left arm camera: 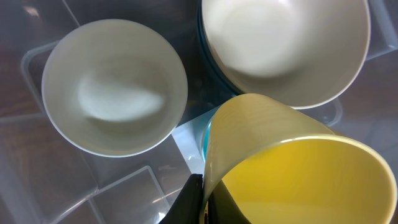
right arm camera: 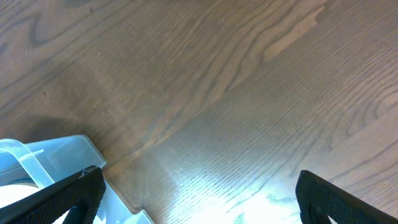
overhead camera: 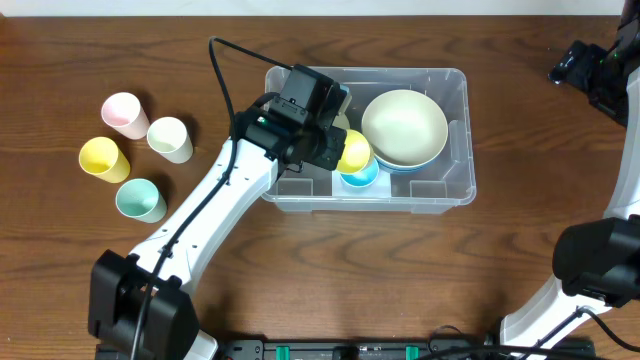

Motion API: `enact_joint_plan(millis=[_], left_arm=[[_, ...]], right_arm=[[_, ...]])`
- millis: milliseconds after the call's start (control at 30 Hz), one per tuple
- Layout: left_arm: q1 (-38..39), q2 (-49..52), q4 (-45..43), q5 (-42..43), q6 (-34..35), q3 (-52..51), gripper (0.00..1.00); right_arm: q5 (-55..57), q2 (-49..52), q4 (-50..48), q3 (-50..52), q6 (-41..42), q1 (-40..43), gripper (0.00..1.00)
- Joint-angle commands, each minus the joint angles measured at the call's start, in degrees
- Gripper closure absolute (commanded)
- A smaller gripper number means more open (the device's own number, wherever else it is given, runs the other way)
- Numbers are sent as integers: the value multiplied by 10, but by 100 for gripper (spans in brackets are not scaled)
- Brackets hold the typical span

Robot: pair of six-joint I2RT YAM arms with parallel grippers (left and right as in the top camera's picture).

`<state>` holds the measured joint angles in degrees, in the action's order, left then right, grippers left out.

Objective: Pack container
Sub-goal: 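Carry the yellow cup over the light blue cup in the bin, then lower the yellow cup into the blue cup and open the left gripper, then move the left gripper back to the cream cup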

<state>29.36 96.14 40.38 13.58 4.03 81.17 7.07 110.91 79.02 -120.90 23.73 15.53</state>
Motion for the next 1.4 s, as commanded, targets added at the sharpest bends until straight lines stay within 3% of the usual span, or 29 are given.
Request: enact_joint_plan(millis=[0,567,600,700,767,1100,1367], left_arm=[[2,3,-2,1,-11,8,94],[2,3,19,1,-10,8,94],[2,3,21,1,-10,8,90],[2,3,22,2,-10,8,50],[2,3,22,2,-10,8,37],[-22,-25,16,1,-9,28,33],[-163,-114,34,-60,12,39,33]], right_arm=[[2,3,1,0,9,2,1],[2,3,1,0,9,2,1],[2,3,1,0,9,2,1],[2,3,1,0,9,2,1],[2,3,1,0,9,2,1],[2,3,1,0,9,2,1],[2,3,1,0,9,2,1]])
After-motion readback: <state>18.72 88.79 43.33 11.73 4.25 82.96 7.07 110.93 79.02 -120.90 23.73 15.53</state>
